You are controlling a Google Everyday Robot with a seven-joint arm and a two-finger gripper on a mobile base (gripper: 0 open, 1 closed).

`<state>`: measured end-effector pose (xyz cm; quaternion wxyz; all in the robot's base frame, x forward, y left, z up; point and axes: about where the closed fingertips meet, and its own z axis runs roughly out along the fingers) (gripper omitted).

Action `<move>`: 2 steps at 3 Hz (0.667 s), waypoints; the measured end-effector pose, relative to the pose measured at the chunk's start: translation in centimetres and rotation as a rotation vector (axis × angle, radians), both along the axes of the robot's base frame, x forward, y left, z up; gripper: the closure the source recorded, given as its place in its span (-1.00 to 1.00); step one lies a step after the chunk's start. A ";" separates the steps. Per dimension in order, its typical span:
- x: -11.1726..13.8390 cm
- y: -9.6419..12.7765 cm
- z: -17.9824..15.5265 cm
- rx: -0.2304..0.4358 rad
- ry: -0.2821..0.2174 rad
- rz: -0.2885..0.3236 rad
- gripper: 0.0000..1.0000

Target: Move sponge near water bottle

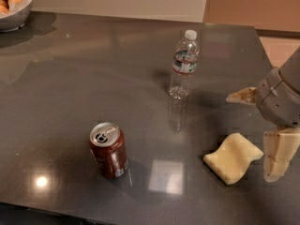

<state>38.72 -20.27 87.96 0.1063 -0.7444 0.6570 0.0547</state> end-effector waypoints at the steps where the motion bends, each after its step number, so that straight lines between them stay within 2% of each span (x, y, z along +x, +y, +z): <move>1: -0.7 -0.1 -2.6 0.002 0.014 0.056 -1.00; 2: -1.4 0.1 -4.5 -0.016 0.013 0.104 -1.00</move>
Offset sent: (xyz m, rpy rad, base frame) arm -0.0223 0.0025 -0.0716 -0.0367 0.0203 0.1672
